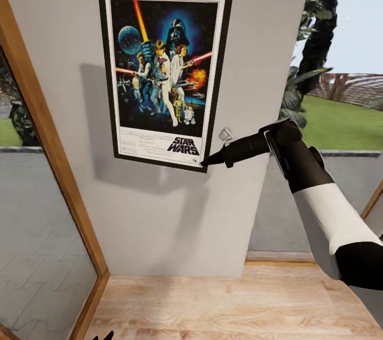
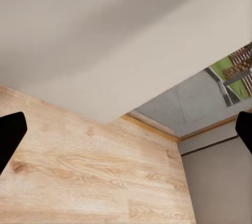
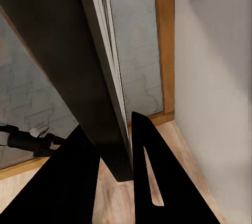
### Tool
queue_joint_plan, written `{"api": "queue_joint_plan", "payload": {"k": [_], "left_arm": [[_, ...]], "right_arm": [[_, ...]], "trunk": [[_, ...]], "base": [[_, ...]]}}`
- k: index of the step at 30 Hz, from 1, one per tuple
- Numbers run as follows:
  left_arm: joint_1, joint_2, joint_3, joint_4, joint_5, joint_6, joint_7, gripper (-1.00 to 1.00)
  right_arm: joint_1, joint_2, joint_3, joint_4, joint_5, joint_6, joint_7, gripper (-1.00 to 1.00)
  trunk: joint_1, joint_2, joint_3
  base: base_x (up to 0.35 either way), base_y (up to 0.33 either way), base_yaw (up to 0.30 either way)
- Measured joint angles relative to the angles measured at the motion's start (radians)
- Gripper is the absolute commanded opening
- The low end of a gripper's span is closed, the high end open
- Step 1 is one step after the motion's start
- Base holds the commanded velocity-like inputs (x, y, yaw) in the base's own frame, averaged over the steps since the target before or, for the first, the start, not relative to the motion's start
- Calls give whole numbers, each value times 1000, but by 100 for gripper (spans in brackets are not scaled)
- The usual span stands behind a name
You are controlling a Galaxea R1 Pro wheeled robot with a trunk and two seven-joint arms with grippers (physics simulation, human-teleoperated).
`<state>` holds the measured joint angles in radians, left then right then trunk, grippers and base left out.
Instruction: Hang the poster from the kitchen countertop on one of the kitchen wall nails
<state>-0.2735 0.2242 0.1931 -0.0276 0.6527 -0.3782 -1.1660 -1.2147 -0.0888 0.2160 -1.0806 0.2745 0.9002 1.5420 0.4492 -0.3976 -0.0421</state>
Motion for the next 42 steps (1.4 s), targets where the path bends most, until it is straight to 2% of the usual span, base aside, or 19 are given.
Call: {"api": "queue_joint_plan", "payload": {"k": [17, 33, 42], "left_arm": [[0, 1, 0, 0, 0, 0, 0, 100], [0, 2, 0, 0, 0, 1, 0, 100], [0, 2, 0, 0, 0, 1, 0, 100]], "right_arm": [[1, 0, -1, 0, -1, -1, 0, -100], [1, 0, -1, 0, 0, -2, 0, -100], [1, 0, -1, 0, -1, -2, 0, -100]], "trunk": [[0, 0, 0], [0, 0, 0], [0, 0, 0]], "base": [[94, 0, 0], [311, 0, 0], [155, 0, 0]]}}
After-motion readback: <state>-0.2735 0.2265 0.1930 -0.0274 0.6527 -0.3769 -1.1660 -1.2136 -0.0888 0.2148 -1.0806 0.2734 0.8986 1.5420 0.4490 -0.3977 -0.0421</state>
